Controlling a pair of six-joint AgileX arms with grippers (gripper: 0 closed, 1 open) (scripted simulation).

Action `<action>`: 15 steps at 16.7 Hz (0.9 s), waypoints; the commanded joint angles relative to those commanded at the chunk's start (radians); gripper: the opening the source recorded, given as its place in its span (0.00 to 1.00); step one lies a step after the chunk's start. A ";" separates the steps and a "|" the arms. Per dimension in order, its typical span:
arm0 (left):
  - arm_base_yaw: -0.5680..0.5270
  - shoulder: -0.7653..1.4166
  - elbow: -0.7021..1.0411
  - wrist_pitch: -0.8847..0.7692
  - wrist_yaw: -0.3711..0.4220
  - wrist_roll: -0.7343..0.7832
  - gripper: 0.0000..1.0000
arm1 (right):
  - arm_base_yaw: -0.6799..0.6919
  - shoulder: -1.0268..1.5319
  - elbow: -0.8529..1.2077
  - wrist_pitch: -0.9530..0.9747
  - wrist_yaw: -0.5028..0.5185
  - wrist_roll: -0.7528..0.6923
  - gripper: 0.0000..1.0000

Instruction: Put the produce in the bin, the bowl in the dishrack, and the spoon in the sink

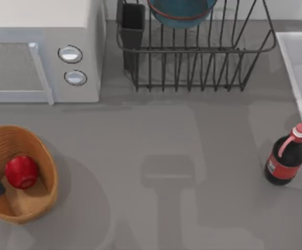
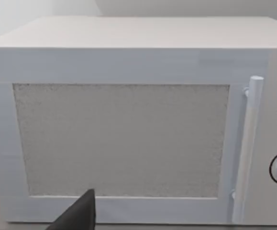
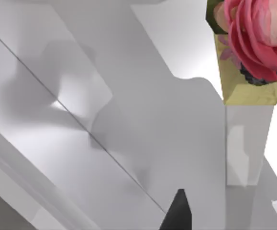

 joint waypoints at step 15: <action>0.000 0.000 0.000 0.000 0.000 0.000 1.00 | 0.003 0.125 0.191 -0.064 0.003 0.000 0.45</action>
